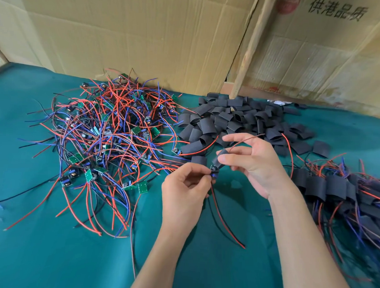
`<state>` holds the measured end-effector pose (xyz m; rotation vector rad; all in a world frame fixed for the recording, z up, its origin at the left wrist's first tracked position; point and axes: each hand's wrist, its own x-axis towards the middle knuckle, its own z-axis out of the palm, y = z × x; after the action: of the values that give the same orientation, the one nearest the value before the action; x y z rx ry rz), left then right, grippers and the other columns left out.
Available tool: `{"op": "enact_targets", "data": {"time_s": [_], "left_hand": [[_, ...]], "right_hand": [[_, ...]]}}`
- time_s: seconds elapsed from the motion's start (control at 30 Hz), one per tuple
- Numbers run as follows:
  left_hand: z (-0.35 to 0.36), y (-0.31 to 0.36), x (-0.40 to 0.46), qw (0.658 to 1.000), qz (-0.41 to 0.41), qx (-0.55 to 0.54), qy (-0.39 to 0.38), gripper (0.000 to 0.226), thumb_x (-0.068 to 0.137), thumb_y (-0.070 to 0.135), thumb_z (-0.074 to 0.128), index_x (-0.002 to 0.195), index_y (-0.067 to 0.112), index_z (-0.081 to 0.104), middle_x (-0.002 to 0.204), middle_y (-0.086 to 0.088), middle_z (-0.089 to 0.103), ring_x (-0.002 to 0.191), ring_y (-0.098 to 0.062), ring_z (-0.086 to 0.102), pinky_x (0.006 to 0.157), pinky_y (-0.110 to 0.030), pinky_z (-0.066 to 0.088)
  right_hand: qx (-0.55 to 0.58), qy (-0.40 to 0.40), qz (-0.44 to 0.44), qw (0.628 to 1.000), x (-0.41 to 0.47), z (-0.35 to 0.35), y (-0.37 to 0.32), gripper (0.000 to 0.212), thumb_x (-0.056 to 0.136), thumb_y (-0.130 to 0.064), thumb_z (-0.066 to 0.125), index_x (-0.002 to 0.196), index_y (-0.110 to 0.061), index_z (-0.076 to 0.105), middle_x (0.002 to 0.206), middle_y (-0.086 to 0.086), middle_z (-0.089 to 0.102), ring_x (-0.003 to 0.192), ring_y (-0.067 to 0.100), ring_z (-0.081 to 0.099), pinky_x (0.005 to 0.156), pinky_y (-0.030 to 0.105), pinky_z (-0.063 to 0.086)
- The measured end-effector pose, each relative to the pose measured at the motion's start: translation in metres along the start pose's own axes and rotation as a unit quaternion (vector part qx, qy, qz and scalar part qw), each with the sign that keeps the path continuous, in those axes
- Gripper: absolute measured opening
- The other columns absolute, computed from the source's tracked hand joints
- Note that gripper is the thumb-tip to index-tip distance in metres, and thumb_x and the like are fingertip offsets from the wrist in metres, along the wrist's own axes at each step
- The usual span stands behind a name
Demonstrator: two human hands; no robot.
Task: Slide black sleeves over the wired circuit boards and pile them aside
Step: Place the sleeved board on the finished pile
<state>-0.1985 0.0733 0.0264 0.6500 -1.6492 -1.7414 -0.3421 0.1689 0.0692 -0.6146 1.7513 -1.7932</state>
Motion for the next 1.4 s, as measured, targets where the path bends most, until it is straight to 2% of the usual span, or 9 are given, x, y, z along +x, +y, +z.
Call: {"op": "enact_targets", "data": {"time_s": [0.5,0.67,0.8,0.93,1.1,1.2,1.3,1.33,1.4], "left_hand": [[0.002,0.000,-0.005,0.984,0.080,0.160,0.006,0.027,0.082,-0.001,0.072,0.078,0.026,0.071,0.074,0.018,0.072,0.065,-0.008,0.066,0.066,-0.013,0.050],[0.000,-0.002,-0.002,0.996,0.031,0.073,0.051,0.027,0.085,-0.002,0.073,0.079,0.023,0.065,0.076,0.012,0.068,0.066,-0.014,0.069,0.066,-0.036,0.061],[0.000,0.000,-0.003,0.991,0.069,0.104,0.053,0.026,0.083,-0.002,0.070,0.082,0.024,0.066,0.078,0.012,0.068,0.071,-0.009,0.065,0.067,-0.015,0.049],[0.001,0.001,-0.002,0.989,0.073,0.121,0.043,0.018,0.084,0.007,0.076,0.085,0.023,0.066,0.075,0.008,0.066,0.068,-0.008,0.060,0.065,-0.016,0.046],[0.004,0.003,-0.005,0.992,0.062,0.106,-0.001,0.015,0.085,0.009,0.076,0.090,0.021,0.068,0.083,0.007,0.067,0.069,-0.006,0.061,0.064,-0.012,0.045],[0.005,0.003,-0.002,0.989,0.070,0.125,0.046,0.018,0.087,0.000,0.067,0.090,0.018,0.068,0.092,0.003,0.066,0.082,-0.004,0.062,0.066,-0.009,0.044],[0.009,0.003,-0.002,0.985,0.076,0.137,0.077,0.022,0.085,-0.007,0.061,0.090,0.013,0.068,0.095,0.003,0.061,0.084,-0.006,0.060,0.065,-0.012,0.046],[0.009,0.003,-0.002,0.984,0.075,0.141,0.082,0.023,0.084,-0.007,0.060,0.091,0.013,0.067,0.096,0.003,0.060,0.083,-0.007,0.060,0.065,-0.015,0.047],[0.008,0.002,-0.002,0.982,0.076,0.147,0.095,0.023,0.083,-0.007,0.060,0.092,0.014,0.065,0.095,0.001,0.059,0.079,-0.010,0.058,0.069,-0.021,0.048]], "right_hand": [[-0.079,-0.037,0.054,0.995,-0.003,0.001,0.004,0.034,0.079,-0.008,0.084,0.110,-0.012,0.072,0.088,0.015,0.077,0.061,0.013,0.056,0.057,0.022,0.044],[-0.084,-0.078,0.078,0.990,-0.004,0.004,0.005,0.033,0.081,-0.009,0.083,0.112,-0.009,0.071,0.094,0.024,0.076,0.066,0.018,0.054,0.058,0.023,0.043],[-0.060,-0.112,0.090,0.988,-0.005,0.013,0.005,0.032,0.080,-0.014,0.082,0.109,-0.007,0.071,0.074,0.006,0.072,0.058,0.011,0.056,0.055,0.020,0.046],[-0.056,-0.117,0.094,0.987,-0.011,0.015,-0.002,0.023,0.076,-0.022,0.081,0.094,-0.011,0.071,0.074,0.005,0.069,0.055,0.011,0.054,0.050,0.019,0.042],[-0.219,-0.040,0.149,0.963,-0.034,-0.043,-0.036,0.034,0.053,-0.025,0.095,0.078,-0.014,0.075,0.074,0.015,0.073,0.055,0.014,0.050,0.039,0.018,0.029],[-0.377,0.121,0.145,0.907,-0.061,-0.088,-0.069,0.048,0.040,-0.045,0.096,0.079,-0.021,0.079,0.060,0.001,0.070,0.045,0.009,0.055,0.038,0.018,0.038],[-0.422,0.275,0.090,0.859,-0.072,-0.102,-0.090,0.059,0.034,-0.061,0.087,0.080,-0.026,0.075,0.072,-0.004,0.074,0.078,0.024,0.073,0.073,0.044,0.061],[-0.414,0.282,0.056,0.864,-0.066,-0.092,-0.092,0.053,0.038,-0.063,0.076,0.083,-0.033,0.076,0.073,-0.006,0.075,0.084,0.024,0.073,0.083,0.049,0.060],[-0.420,0.195,0.012,0.887,-0.049,-0.051,-0.087,0.041,0.049,-0.057,0.067,0.087,-0.043,0.076,0.072,-0.011,0.076,0.080,0.017,0.074,0.084,0.048,0.060]]}}
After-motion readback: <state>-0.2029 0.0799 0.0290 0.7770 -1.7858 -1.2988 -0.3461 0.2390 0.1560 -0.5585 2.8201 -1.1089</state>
